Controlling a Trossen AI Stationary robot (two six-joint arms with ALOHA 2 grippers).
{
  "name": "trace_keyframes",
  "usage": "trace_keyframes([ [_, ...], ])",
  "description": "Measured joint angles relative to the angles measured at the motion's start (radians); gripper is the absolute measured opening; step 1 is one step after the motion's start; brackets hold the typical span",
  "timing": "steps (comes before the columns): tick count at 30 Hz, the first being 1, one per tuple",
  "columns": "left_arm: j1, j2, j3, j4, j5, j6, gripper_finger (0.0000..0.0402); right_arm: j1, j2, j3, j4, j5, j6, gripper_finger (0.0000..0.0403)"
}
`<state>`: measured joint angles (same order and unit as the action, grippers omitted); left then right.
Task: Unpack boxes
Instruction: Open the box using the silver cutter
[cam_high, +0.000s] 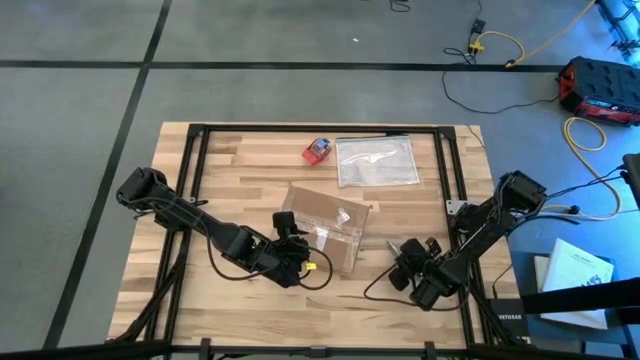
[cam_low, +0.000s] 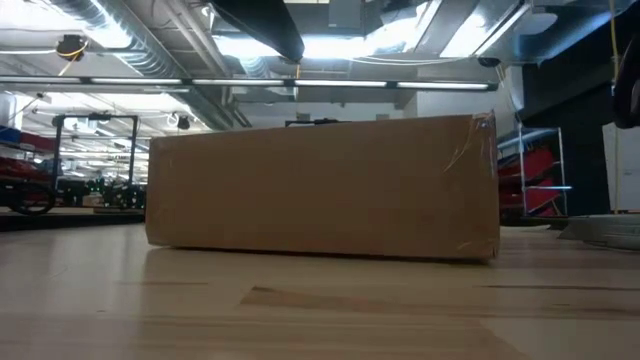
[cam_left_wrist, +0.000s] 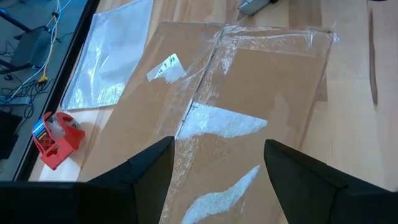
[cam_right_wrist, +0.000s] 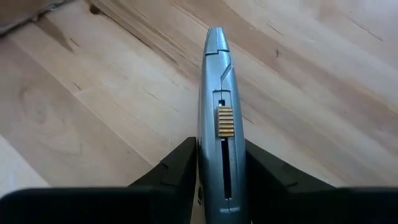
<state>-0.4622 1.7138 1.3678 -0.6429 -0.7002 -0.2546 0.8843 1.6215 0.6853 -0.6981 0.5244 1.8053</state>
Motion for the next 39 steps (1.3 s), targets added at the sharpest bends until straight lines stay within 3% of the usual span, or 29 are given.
trace_keyframes([
  [5, 0.000, 0.000, 0.000, 0.000, 0.001, -0.005, 0.0235, 0.000, 0.000, 0.000, -0.001, 0.002, 0.000, 0.0094],
  [10, 0.000, 0.000, 0.000, 0.000, 0.001, -0.008, 0.0235, 0.000, 0.000, 0.000, -0.002, -0.004, 0.000, 0.0062],
  [24, 0.000, 0.000, 0.000, 0.000, 0.001, -0.011, 0.0235, -0.002, -0.001, 0.008, -0.008, -0.024, 0.054, 0.0062],
  [32, 0.001, 0.000, 0.000, 0.001, 0.001, -0.012, 0.0235, 0.000, -0.036, 0.083, -0.004, -0.074, 0.099, 0.0062],
  [39, 0.020, 0.000, -0.014, 0.009, 0.000, -0.031, 0.0235, -0.001, -0.091, 0.155, -0.007, -0.009, 0.184, 0.0062],
])
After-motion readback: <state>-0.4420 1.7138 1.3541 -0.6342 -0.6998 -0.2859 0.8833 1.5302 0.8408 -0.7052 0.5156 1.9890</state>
